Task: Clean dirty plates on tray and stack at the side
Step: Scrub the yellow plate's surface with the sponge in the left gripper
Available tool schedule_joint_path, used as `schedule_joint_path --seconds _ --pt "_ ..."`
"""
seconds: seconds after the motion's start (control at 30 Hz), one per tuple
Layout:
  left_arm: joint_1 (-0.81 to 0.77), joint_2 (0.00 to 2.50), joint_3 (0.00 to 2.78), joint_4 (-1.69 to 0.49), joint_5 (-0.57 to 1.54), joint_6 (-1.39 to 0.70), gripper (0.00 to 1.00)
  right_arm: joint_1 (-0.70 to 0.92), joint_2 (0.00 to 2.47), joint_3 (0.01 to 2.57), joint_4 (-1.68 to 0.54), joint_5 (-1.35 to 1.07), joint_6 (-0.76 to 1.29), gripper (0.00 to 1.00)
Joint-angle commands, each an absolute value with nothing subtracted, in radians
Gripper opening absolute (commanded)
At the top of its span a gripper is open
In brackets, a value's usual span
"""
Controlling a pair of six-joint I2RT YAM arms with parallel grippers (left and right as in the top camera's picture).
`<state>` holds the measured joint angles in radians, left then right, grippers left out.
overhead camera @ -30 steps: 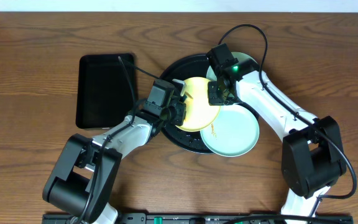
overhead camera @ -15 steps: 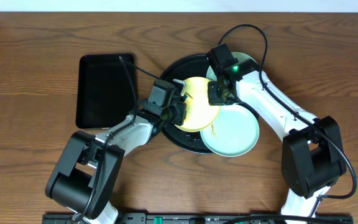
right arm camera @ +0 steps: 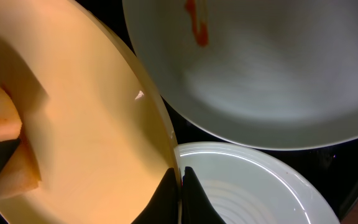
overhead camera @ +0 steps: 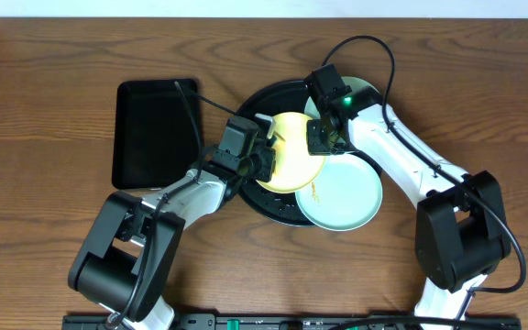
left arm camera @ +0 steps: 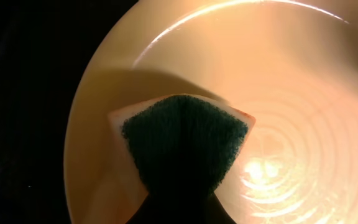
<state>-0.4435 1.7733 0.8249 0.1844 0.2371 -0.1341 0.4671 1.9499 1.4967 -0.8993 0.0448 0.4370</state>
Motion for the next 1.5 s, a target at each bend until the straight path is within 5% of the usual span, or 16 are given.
schedule_joint_path --seconds 0.0,1.47 --pt "-0.443 1.794 0.813 0.196 0.215 -0.132 0.08 0.479 1.949 1.493 -0.897 0.04 0.44 0.01" --pt "-0.403 1.869 0.813 0.482 0.166 -0.128 0.08 0.478 1.949 1.493 -0.89 0.04 0.429 0.01"
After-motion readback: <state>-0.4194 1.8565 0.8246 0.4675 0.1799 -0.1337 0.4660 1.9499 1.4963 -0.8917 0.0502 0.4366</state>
